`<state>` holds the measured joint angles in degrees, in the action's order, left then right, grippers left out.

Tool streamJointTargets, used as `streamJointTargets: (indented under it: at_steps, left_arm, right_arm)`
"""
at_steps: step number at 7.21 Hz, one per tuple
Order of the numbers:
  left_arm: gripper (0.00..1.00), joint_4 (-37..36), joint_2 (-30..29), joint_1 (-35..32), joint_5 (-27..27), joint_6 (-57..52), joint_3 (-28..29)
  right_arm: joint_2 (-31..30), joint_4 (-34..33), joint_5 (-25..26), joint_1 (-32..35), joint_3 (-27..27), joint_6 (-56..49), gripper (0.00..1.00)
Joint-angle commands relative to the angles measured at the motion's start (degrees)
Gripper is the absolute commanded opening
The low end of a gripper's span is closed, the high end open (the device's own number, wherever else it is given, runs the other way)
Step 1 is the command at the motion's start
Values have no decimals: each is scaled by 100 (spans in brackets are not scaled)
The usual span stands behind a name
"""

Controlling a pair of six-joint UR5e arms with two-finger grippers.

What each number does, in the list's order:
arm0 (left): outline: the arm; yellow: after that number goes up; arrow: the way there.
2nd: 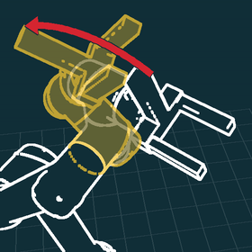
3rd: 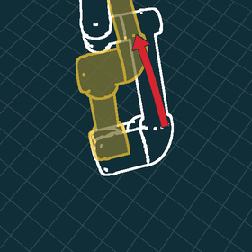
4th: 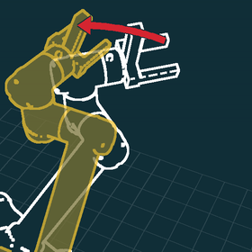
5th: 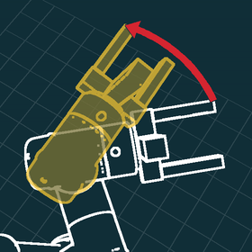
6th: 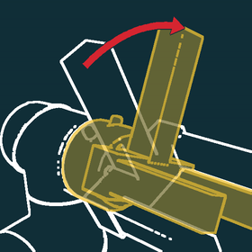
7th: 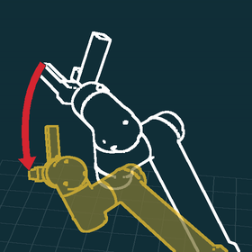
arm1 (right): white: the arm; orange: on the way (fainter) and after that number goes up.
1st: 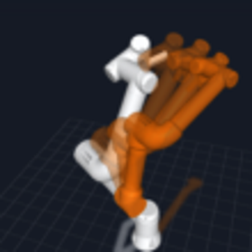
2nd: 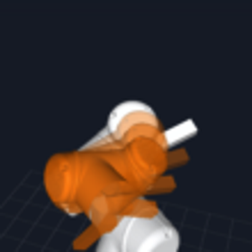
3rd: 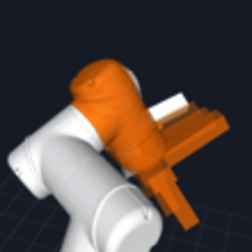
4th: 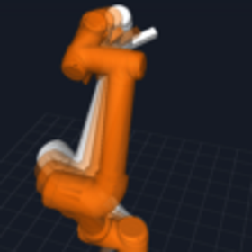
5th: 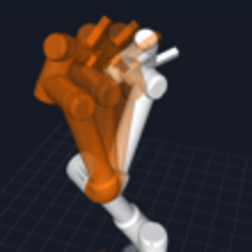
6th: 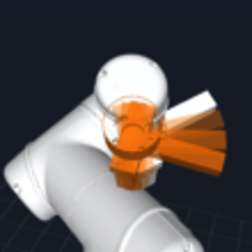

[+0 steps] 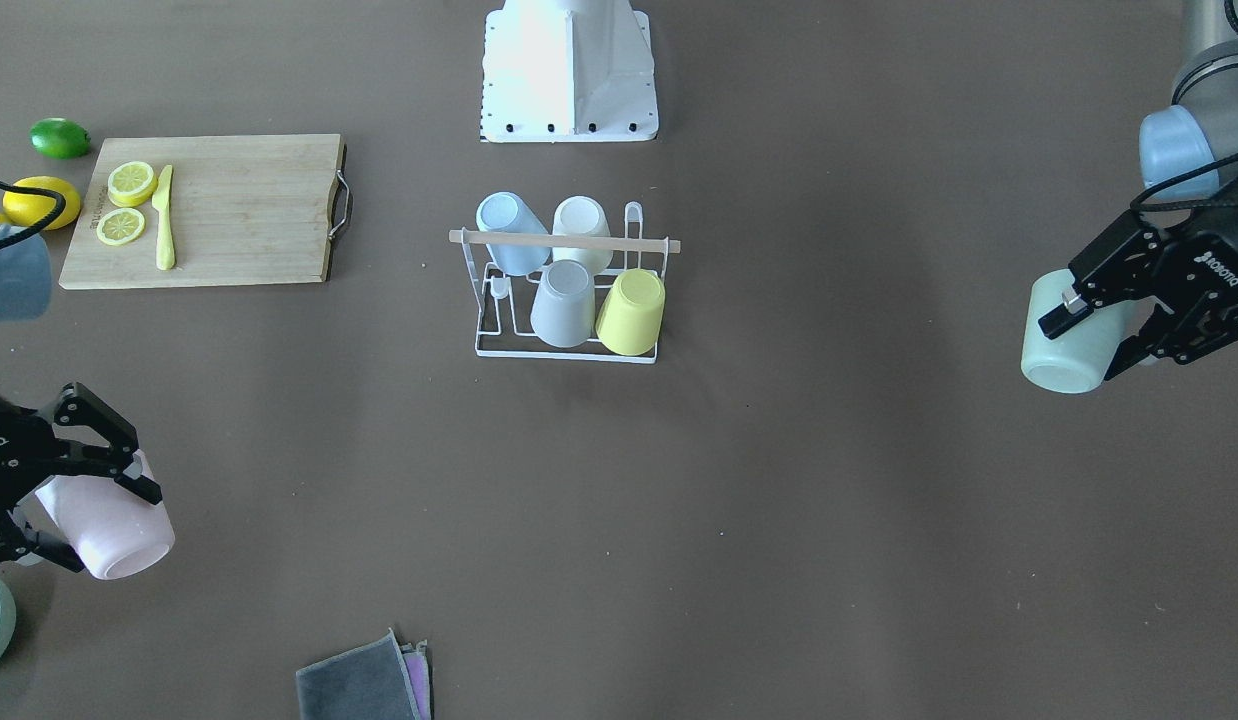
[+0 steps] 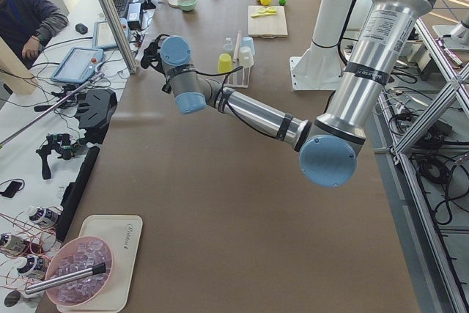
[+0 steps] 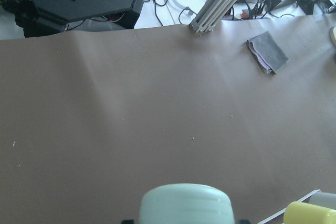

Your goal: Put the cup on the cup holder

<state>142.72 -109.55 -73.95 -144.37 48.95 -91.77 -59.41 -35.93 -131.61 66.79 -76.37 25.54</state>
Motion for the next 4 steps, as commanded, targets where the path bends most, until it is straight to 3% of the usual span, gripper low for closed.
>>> streamJointTargets:
  at_steps: [1,2,4]
  left_arm:
    - [27,1836,143,21,650,378,44]
    - [25,2343,205,222,1265,535,10]
    - [19,2818,127,268,1498,475,-113]
  right_arm:
    - [-18,1495,1421,-778,17,1177,50]
    - [17,1884,1732,-878,17,1416,50]
    - [-158,3026,2312,-1149,122,1734,50]
